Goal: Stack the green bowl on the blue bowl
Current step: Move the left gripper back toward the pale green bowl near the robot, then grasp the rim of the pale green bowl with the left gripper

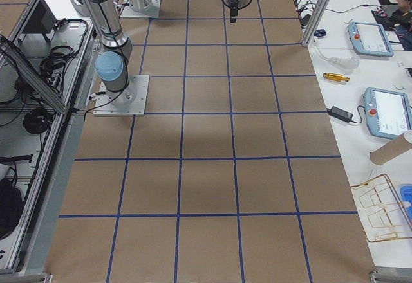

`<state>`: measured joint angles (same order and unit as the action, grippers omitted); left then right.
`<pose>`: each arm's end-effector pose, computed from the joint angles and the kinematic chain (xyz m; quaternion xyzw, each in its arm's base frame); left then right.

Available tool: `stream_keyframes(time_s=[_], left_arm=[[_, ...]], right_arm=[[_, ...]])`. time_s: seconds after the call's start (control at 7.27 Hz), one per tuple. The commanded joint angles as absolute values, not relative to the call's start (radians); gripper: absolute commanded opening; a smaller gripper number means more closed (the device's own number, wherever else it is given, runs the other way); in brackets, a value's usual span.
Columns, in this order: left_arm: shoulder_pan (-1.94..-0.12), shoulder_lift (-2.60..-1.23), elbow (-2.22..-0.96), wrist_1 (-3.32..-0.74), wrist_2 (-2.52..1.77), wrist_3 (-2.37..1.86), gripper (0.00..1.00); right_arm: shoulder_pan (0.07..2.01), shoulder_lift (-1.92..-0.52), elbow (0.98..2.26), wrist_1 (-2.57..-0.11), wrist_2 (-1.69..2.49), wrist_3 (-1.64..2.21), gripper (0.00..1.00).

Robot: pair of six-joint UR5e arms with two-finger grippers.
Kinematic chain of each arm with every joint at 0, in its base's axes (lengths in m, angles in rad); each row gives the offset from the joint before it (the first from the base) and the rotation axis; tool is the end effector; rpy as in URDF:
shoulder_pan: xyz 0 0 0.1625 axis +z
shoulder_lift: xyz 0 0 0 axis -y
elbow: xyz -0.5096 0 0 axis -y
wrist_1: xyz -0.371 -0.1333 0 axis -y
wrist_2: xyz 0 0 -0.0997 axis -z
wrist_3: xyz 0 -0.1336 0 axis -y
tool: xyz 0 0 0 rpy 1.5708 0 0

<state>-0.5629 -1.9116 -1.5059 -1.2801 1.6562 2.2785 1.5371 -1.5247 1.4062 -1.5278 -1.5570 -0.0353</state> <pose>0.4669 -0.4387 0.4101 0.5926 0.8043 0.0431 0.0043 0.1182 -0.5056 0.5897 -0.0011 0.9993 -0.0380 0.0056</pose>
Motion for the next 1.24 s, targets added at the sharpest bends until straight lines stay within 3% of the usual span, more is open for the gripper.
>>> stream_keyframes(time_s=[0.0,1.1], left_arm=[[-0.459,-2.001,-1.526,-1.183,1.646,2.53,1.0],[-0.428,-2.2,-1.598,-0.905,1.562,2.747,1.0]], right_arm=[[1.537,-1.525,1.407,-1.528,-1.559,-0.035,1.0],[1.537,-1.526,1.407,-1.528,-1.557,-0.034,1.0]])
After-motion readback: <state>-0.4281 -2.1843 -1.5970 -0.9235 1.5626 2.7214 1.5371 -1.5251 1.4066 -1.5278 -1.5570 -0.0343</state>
